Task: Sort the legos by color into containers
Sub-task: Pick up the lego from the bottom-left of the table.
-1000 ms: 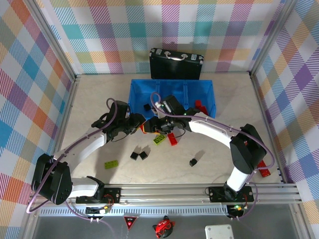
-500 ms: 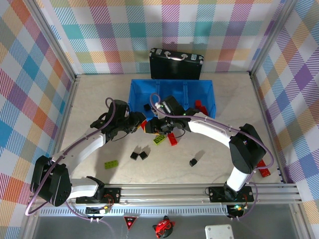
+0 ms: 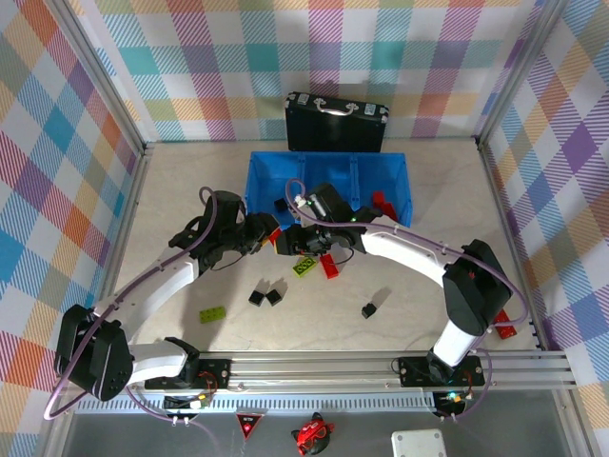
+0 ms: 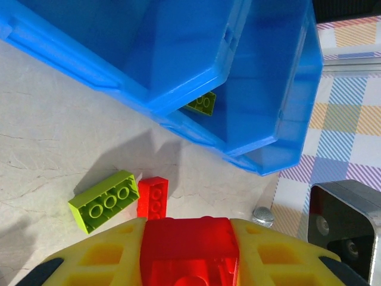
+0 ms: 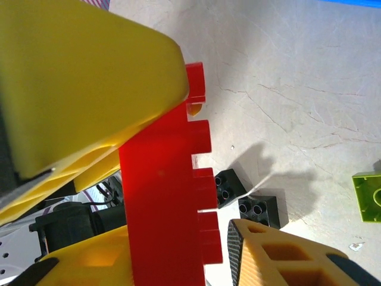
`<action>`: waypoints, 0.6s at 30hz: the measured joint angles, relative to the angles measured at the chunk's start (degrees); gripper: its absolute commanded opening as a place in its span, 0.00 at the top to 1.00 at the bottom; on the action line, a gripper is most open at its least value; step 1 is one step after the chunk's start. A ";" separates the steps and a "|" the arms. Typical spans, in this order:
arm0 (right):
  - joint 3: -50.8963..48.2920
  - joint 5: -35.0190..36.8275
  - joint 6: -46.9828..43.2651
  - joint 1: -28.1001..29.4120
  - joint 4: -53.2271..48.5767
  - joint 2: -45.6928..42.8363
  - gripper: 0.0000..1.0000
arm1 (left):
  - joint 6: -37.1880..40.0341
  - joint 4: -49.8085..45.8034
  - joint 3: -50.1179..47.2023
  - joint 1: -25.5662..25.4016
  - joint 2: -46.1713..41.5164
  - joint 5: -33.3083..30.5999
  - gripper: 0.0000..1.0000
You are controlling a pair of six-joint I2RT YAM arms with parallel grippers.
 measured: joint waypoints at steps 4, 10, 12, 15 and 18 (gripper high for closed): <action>0.00 0.46 -0.35 0.02 0.44 -0.68 0.60 | 0.00 -0.04 -0.02 -0.04 -0.52 0.09 0.67; -0.04 0.44 -0.37 0.02 2.40 -1.79 0.61 | -0.02 -0.02 -0.02 -0.07 -1.22 0.11 0.66; -0.24 0.63 -0.37 0.02 2.49 -2.25 0.62 | -0.24 0.02 -0.02 -0.07 -1.44 0.33 0.66; -0.28 0.92 -0.42 0.02 2.54 -2.54 0.65 | -0.52 0.00 -0.02 -0.11 -1.70 0.48 0.65; -0.28 1.27 -0.57 0.02 2.54 -2.56 0.68 | -0.83 -0.02 -0.04 -0.11 -1.75 0.48 0.64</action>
